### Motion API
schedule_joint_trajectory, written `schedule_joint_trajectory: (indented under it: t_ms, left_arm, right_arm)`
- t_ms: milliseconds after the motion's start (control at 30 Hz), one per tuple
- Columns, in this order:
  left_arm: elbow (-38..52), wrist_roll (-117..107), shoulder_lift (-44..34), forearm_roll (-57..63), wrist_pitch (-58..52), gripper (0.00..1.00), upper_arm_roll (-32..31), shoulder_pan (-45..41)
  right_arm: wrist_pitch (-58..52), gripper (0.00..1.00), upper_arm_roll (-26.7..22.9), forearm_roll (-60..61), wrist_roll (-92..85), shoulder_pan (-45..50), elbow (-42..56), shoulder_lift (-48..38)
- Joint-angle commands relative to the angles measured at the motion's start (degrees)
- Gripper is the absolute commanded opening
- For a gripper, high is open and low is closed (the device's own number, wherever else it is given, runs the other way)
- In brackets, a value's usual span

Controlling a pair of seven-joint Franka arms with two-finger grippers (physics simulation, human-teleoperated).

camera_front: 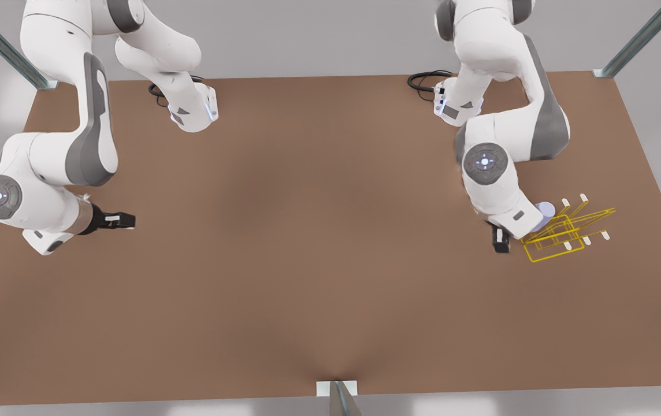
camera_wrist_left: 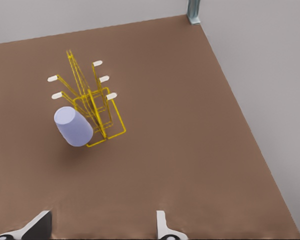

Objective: Place the cup on the cup holder

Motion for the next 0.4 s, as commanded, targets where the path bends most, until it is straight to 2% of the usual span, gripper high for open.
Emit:
schedule_joint_trajectory:
  t_ms: [0,33,67,100,200,267,333,367]
  left_arm:
    - [2.30,91.16,-6.67,-6.39,-16.39,1.00,-29.32,22.84]
    - [0.73,84.75,-10.01,5.53,-12.01,1.00,-50.45,37.13]
    - [-7.78,85.16,-15.45,7.10,-5.77,1.00,-58.73,44.23]
    - [-10.80,86.39,-17.31,1.72,-4.43,1.00,-52.33,42.93]
    - [-7.90,85.69,-16.08,2.07,-11.54,1.00,-51.96,41.87]
    - [-2.36,85.60,-12.31,2.95,-15.77,1.00,-51.96,41.86]
    - [-2.36,85.69,-12.13,2.95,-16.12,1.00,-51.96,41.86]
    - [-2.36,85.69,-11.87,3.04,-16.12,1.00,-51.87,41.86]
  right_arm:
    - [0.00,1.00,-0.09,0.26,-1.34,-0.32,0.18,0.20]
    - [0.09,1.00,-0.09,0.26,-1.25,-0.23,0.26,0.29]
    - [0.00,1.00,-0.09,0.26,-1.25,-0.23,0.26,0.20]
    - [0.00,1.00,-0.09,0.26,-1.17,-0.15,0.35,0.29]
    - [-0.17,1.00,0.00,0.34,-0.73,0.29,1.41,0.55]
    - [-0.26,1.00,0.35,0.43,-1.25,0.56,2.46,0.64]
    - [-0.26,1.00,1.23,0.17,1.56,3.37,3.78,0.55]
    - [-3.85,1.00,1.32,0.17,1.56,4.42,3.87,0.11]
